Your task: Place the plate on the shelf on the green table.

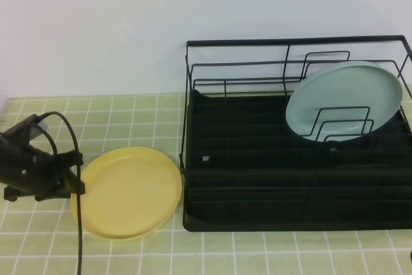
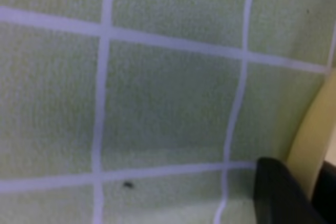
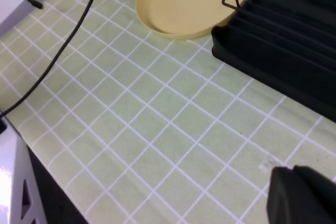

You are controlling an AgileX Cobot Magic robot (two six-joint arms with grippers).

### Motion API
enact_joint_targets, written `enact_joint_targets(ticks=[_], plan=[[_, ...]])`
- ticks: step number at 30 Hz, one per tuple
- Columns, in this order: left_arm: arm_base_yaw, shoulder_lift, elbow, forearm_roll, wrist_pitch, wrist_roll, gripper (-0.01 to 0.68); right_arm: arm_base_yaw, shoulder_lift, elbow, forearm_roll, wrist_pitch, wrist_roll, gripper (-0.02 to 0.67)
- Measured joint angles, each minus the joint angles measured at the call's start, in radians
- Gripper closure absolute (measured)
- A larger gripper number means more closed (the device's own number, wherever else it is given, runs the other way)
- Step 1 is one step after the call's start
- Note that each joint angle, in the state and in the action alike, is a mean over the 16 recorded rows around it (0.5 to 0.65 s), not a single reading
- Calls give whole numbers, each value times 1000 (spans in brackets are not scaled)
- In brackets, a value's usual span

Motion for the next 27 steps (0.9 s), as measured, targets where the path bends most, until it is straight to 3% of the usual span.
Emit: enact_joint_targets(ticks=[10, 27], plan=[[0, -53, 0, 25, 6, 31, 657, 0, 0, 0, 14, 3, 0, 651], [-14, -396, -47, -31, 146, 50, 667, 0, 0, 0, 154, -53, -3, 651]])
